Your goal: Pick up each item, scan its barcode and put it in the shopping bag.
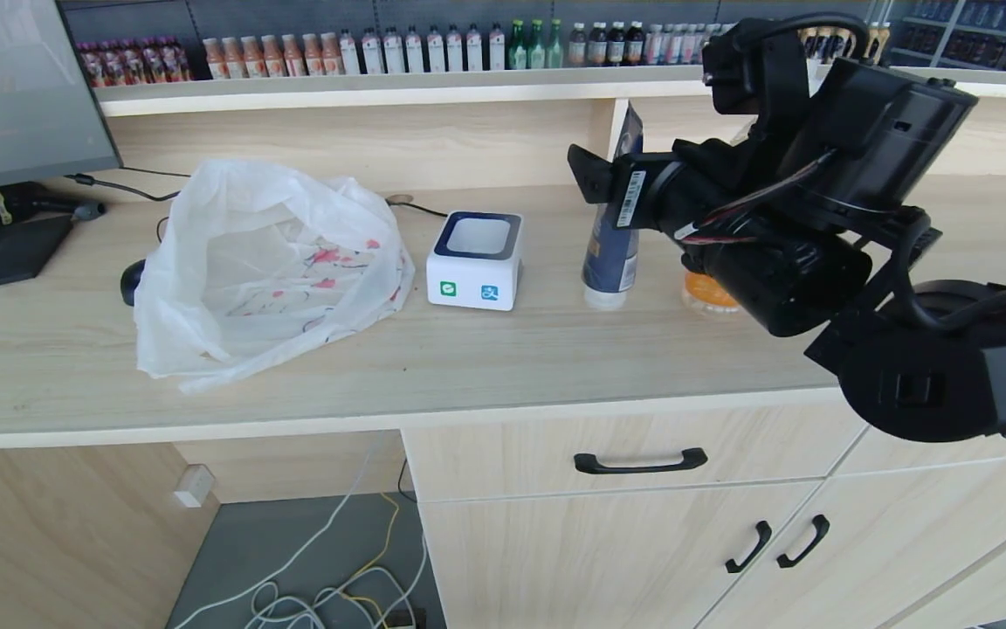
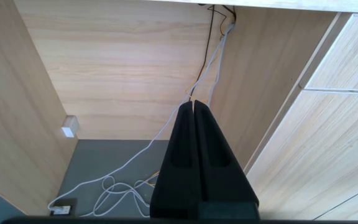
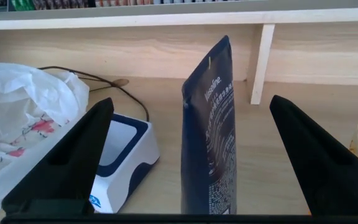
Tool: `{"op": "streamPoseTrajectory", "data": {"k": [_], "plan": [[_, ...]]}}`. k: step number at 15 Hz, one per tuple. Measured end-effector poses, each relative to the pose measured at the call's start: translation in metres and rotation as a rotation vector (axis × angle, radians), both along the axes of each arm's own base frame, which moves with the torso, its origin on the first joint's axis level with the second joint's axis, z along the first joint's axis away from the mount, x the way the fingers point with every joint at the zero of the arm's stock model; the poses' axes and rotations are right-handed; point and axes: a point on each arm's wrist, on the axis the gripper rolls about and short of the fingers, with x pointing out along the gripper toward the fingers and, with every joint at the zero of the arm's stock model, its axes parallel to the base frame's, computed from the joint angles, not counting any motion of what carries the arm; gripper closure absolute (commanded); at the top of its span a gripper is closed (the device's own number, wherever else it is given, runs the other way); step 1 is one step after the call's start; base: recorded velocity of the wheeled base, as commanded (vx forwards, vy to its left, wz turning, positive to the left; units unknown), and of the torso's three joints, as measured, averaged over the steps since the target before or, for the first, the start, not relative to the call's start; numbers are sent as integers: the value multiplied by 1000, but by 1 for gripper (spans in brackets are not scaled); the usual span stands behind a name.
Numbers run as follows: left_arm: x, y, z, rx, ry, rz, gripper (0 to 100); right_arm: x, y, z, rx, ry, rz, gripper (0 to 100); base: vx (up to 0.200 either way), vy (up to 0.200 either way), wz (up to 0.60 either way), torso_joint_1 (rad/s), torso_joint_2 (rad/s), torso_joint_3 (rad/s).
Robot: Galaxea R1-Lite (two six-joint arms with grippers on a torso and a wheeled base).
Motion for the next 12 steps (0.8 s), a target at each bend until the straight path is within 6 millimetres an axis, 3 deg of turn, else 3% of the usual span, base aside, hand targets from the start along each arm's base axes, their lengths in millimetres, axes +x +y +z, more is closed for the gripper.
{"op": "streamPoseTrajectory", "data": {"k": [12], "plan": [[0,0,0,0,0,0,100,45,-4,-23,14,-4,-97,0,0,0,0,0,0,0]]}}
